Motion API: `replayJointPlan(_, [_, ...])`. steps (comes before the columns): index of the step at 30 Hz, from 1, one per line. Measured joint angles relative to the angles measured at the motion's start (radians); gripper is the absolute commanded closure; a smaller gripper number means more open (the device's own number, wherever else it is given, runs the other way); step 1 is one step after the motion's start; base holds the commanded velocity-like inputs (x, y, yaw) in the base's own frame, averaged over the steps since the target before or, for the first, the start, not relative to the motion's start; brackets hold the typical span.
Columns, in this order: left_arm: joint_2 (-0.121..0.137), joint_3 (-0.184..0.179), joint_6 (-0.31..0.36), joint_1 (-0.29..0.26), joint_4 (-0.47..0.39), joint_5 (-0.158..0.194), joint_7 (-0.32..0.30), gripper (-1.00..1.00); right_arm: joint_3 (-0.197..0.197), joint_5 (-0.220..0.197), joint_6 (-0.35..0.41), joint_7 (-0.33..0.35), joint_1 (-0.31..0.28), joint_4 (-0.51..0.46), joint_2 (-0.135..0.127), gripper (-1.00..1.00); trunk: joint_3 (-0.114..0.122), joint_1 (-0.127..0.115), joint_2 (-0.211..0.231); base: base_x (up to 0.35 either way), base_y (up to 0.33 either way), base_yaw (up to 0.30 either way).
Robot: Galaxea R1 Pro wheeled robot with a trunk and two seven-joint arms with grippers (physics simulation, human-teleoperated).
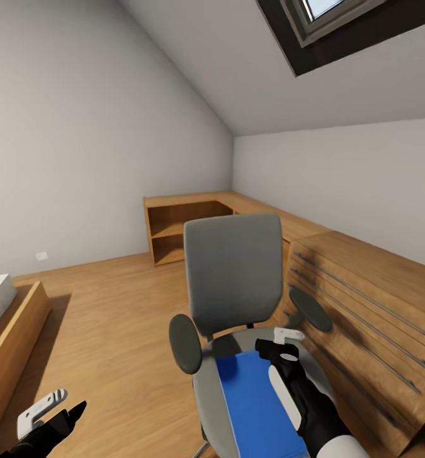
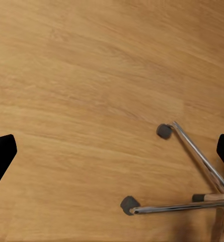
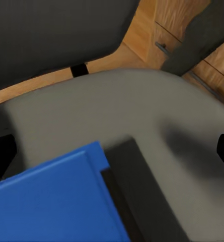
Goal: In the bedroom, organize the workspace by keeping the computer under the desk, ensuring the monitor is on the desk, placing the keyboard on the desk next to the monitor, placing the mouse on the desk next to the keyboard, moving the folder from the swivel chair onto the desk next to the mouse, stacking the notebook on top of the folder with the pen on top of the notebook, and positioning the swivel chair next to the desk.
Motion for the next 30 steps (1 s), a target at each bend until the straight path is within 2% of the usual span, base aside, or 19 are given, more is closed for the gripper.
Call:
replayJointPlan(10, [0.0, 0.0, 0.0, 0.0, 0.0, 0.0, 0.001, -1.0, 0.027, 0.0, -0.001, -0.001, 0.0, 0.0, 0.0, -1.0, 0.0, 0.0, 0.0, 0.053, 0.0, 0.0])
replayJointPlan(30, [0.002, -0.002, 0.003, 0.0, 0.0, 0.005, -0.002, -1.0, 0.031, 0.002, -0.001, 0.0, 0.0, 0.0, 0.001, -1.0, 0.0, 0.0, 0.0, 0.042, 0.0, 0.0])
